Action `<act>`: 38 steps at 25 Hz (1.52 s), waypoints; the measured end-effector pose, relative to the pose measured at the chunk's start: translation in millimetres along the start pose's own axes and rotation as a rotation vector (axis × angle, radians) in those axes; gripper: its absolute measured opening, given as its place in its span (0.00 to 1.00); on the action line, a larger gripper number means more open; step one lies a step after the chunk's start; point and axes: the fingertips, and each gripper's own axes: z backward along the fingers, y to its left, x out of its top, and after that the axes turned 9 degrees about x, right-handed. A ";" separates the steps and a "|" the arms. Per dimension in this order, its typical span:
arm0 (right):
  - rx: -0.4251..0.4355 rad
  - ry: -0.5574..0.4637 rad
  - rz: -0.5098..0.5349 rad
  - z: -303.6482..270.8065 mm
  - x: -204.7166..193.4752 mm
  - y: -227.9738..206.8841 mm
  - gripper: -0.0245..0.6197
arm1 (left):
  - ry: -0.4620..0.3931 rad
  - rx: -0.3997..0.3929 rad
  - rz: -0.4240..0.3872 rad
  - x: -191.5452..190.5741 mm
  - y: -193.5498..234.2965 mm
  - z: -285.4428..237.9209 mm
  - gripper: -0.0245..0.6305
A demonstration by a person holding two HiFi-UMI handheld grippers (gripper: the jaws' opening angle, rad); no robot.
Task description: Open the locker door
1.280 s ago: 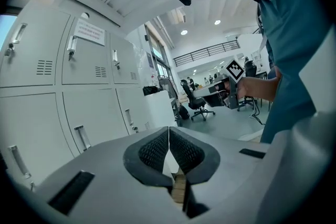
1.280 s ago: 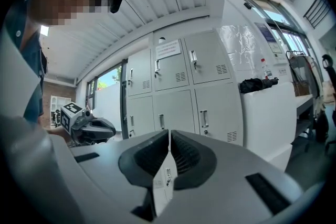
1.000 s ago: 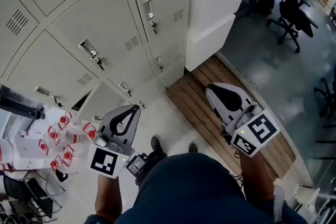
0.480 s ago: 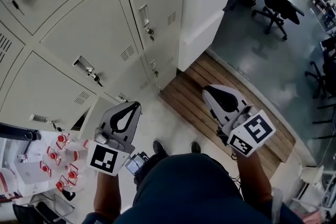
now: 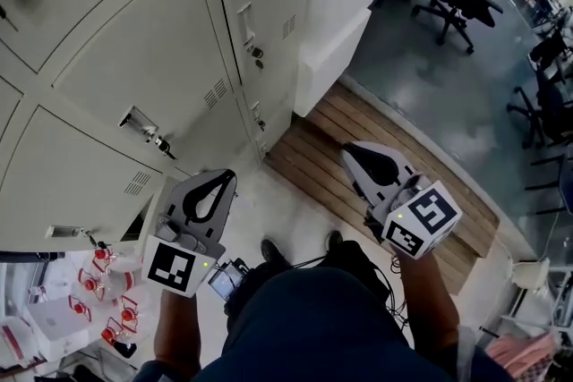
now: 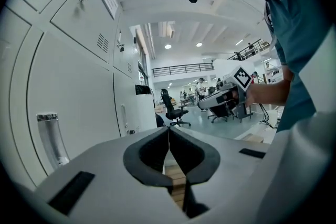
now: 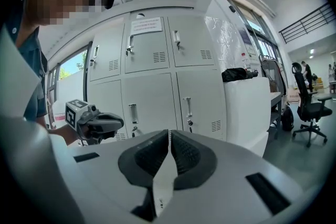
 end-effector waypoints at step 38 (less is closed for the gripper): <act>0.255 0.219 -0.061 -161.6 -139.2 -118.2 0.10 | 0.194 0.231 0.127 -131.0 39.0 -68.4 0.07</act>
